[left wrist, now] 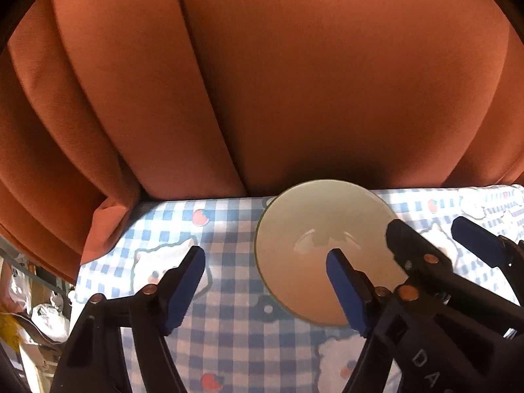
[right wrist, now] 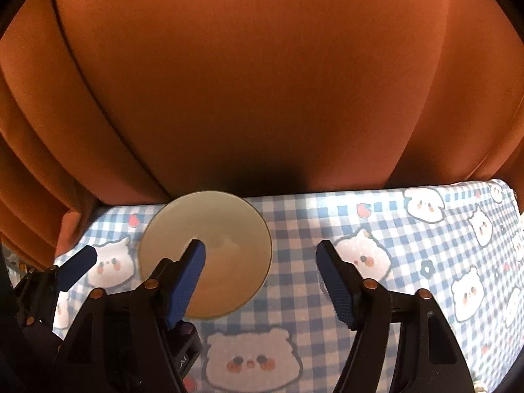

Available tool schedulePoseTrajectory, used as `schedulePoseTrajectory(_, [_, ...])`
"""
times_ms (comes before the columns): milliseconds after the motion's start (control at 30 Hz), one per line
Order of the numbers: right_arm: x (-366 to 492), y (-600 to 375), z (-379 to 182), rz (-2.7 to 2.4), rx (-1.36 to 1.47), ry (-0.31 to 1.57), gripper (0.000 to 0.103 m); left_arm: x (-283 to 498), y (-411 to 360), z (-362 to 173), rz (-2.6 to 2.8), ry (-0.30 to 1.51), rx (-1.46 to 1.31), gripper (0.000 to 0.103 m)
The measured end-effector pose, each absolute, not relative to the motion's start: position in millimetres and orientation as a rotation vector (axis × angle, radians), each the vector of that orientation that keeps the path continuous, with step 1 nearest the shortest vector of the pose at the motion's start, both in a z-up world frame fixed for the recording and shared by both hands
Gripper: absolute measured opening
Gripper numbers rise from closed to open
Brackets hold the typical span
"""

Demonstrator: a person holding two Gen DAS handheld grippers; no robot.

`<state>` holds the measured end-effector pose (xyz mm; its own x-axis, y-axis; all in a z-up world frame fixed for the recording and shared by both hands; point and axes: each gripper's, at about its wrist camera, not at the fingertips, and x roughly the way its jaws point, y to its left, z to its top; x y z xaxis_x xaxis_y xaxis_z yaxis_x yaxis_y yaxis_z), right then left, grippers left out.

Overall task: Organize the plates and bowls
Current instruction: 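Close both grippers on the rim of the nested cream bowls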

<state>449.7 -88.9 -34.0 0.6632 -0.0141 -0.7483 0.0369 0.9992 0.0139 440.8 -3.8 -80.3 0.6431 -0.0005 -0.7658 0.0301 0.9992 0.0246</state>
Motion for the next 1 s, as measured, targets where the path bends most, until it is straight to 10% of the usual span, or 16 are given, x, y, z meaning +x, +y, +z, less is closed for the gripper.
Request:
schedulePoseTrajectory(200, [478.7, -90.7, -54.9, -0.014, 0.041, 0.872, 0.048, 465.8, -4.7, -101.2, -0.004, 0.901, 0.018, 0.069])
schedulePoseTrajectory(567, [503.5, -89.4, -79.3, -0.012, 0.021, 0.91, 0.023, 483.8, -5.2, -124.6, -0.027, 0.963, -0.022, 0.026])
schedulePoseTrajectory(1000, [499.1, -88.8, -71.1, -0.002, 0.04, 0.943, 0.022, 474.7, -3.7, -111.8, -0.036, 0.966, -0.028, 0.024])
